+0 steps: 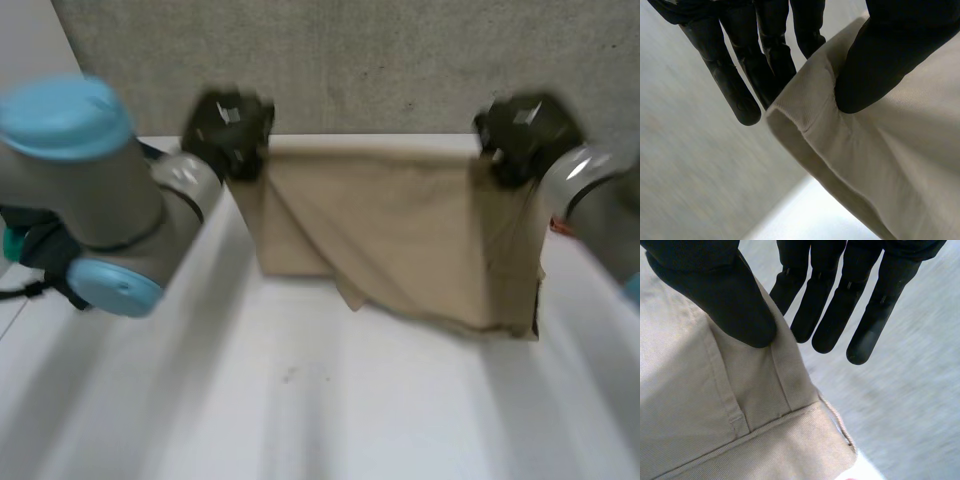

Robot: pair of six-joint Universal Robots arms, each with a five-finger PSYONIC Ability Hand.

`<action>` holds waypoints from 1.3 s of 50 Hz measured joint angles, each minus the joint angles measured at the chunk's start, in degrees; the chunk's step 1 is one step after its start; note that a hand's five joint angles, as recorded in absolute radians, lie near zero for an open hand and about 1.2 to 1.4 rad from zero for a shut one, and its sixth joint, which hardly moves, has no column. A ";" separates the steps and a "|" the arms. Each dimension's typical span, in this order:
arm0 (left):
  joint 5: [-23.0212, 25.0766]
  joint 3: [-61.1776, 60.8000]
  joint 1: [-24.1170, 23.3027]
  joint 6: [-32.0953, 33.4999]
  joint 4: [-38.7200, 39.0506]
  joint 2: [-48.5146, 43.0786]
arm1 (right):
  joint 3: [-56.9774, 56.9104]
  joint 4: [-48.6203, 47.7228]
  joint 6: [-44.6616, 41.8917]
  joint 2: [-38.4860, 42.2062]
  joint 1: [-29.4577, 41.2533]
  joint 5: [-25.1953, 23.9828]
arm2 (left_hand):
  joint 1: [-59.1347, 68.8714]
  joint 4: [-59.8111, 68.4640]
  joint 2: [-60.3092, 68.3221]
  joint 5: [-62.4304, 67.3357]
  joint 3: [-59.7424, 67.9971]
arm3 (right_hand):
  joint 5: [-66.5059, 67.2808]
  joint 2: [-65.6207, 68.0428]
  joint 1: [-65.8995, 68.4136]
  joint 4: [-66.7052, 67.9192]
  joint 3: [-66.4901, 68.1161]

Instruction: Fold the laundry.

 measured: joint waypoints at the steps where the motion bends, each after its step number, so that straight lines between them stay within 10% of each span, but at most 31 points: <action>1: -0.21 -0.11 -0.26 -0.31 -0.04 2.88 | -1.36 1.84 -0.43 -2.50 -0.24 -0.06 | 0.00 0.00 0.03 0.00 0.05 | 0.01 0.00 0.00 0.00 0.01; 15: -0.92 1.83 -2.70 -7.12 -0.03 34.68 | -21.19 15.37 -1.31 -24.16 -1.55 -0.10 | 0.00 0.02 0.18 0.00 0.26 | 0.01 0.00 0.00 0.04 0.01; 24: -2.60 6.41 -2.46 -7.95 0.04 38.32 | -23.79 16.44 0.39 -27.28 -0.89 0.60 | 0.00 0.05 0.18 0.00 0.26 | 0.01 0.00 0.00 0.04 0.01; 40: 0.25 8.82 4.94 -6.97 0.85 14.43 | -22.30 13.94 4.40 -6.58 -1.07 1.49 | 0.00 0.25 0.20 0.00 0.28 | 0.31 0.00 0.00 0.04 0.01; 53: 4.68 17.46 5.88 -0.07 11.47 -18.30 | -22.89 -8.65 -1.25 23.01 2.86 11.94 | 0.00 0.25 0.21 0.00 0.29 | 0.32 0.00 0.00 0.07 0.27; 55: 4.63 20.86 5.88 0.82 13.53 -22.13 | -23.57 -14.59 -3.02 26.52 3.55 12.55 | -0.16 -1.04 -0.98 -0.24 -0.80 | -14.27 -15.03 -15.54 -14.70 -14.42; 60: 3.73 28.49 5.87 1.10 17.80 -26.42 | -26.23 -25.44 -5.52 30.61 4.77 13.03 | -50.15 -47.96 -48.02 -45.50 -46.50 | -51.01 -51.97 -49.57 -51.89 -51.17; 65: 1.44 30.68 5.47 0.61 20.13 -25.07 | -25.88 -27.69 -6.23 26.93 5.41 12.45 | -54.70 -56.96 -56.50 -53.65 -56.03 | -54.08 -55.46 -51.66 -56.76 -56.03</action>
